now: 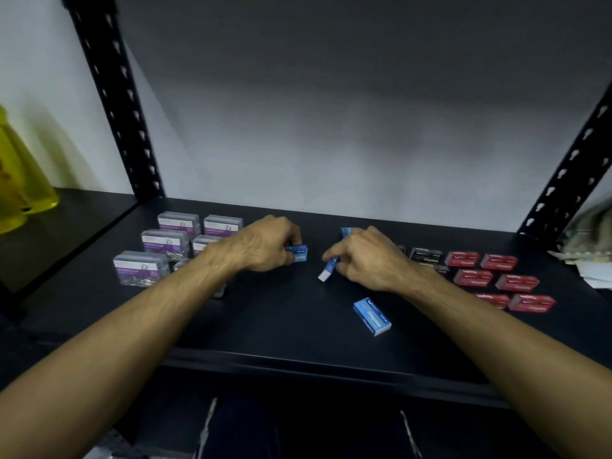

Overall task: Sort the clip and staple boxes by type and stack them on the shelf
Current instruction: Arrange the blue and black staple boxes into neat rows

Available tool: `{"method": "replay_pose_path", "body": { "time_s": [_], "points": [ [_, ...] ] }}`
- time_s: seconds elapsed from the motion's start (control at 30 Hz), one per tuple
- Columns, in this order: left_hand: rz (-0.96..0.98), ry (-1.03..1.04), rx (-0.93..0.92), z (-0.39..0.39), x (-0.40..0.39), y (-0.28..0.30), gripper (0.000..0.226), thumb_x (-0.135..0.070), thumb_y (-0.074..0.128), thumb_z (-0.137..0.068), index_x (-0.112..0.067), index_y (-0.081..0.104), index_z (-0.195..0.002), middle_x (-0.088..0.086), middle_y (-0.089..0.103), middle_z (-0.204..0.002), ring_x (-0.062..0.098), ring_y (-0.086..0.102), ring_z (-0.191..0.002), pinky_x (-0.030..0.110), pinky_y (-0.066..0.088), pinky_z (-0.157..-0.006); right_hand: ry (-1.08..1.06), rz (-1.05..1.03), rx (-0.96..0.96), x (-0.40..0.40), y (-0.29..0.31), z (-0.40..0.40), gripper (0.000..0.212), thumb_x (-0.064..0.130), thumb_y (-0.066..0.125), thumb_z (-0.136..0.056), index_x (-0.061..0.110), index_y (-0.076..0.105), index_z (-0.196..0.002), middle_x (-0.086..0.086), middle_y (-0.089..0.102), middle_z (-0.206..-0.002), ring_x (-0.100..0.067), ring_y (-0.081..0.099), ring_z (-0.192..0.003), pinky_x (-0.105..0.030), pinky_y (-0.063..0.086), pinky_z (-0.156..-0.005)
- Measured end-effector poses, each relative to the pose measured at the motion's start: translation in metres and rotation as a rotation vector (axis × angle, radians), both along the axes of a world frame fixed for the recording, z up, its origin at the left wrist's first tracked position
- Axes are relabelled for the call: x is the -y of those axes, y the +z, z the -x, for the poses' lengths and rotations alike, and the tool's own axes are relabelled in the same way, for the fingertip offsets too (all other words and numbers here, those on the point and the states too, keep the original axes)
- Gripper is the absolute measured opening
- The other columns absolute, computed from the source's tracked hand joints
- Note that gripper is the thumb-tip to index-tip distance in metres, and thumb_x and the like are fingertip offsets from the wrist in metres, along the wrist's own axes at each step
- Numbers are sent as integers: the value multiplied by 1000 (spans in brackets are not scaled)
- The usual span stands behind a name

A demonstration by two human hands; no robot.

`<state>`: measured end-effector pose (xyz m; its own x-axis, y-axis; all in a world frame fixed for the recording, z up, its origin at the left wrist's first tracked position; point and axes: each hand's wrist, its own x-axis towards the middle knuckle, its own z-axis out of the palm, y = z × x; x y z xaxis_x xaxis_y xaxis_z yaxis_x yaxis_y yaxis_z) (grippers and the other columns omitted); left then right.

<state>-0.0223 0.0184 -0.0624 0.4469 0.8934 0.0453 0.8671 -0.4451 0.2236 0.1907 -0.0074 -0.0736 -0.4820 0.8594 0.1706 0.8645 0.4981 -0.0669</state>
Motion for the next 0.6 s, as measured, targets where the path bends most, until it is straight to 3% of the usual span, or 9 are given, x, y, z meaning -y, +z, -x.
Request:
{"method": "replay_pose_path", "body": {
  "time_s": [0.1, 0.2, 0.3, 0.4, 0.47, 0.6],
  "points": [
    [13, 19, -7, 5, -4, -4, 22, -26, 69, -86, -22, 67, -108, -5, 61, -99, 14, 56, -86, 25, 40, -72, 2, 94, -75, -6, -2, 6, 41, 11, 55, -85, 31, 72, -116, 20, 63, -71, 2, 54, -72, -21, 44, -89],
    [26, 27, -14, 9, -6, -7, 27, -26, 69, -86, -22, 67, -113, -4, 58, -104, 15, 56, -89, 26, 42, -75, -39, 188, -175, -12, -6, 8, 36, 18, 52, -87, 33, 72, -112, 20, 69, -93, 5, 56, -84, -15, 41, -81],
    [46, 28, -14, 10, -8, -9, 29, -26, 68, -87, -22, 65, -116, -4, 57, -106, 16, 56, -91, 27, 44, -77, -28, 219, -167, -16, -9, 8, 23, 28, 60, -87, 36, 70, -106, 22, 64, -77, 2, 58, -72, -20, 44, -68],
    [54, 21, -14, 9, -9, -11, 27, -26, 68, -89, -23, 65, -115, -5, 55, -105, 15, 56, -92, 27, 44, -77, -7, 232, -158, -17, -11, 6, 26, 16, 62, -87, 34, 66, -105, 38, 55, -64, 13, 53, -62, -8, 34, -52],
    [56, 15, -8, 8, -9, -13, 24, -27, 68, -89, -23, 65, -112, -6, 56, -103, 14, 55, -90, 26, 41, -75, -18, 249, -178, -18, -12, 4, 27, 12, 62, -88, 34, 62, -104, 29, 58, -66, 15, 52, -59, -8, 35, -49],
    [51, 4, -6, 5, -8, -16, 21, -25, 68, -88, -21, 67, -109, -4, 59, -101, 16, 58, -93, 26, 42, -75, -24, 269, -237, -20, -15, 4, 30, 9, 65, -88, 31, 51, -102, 11, 62, -88, 2, 56, -66, -16, 38, -60]
  ]
}}
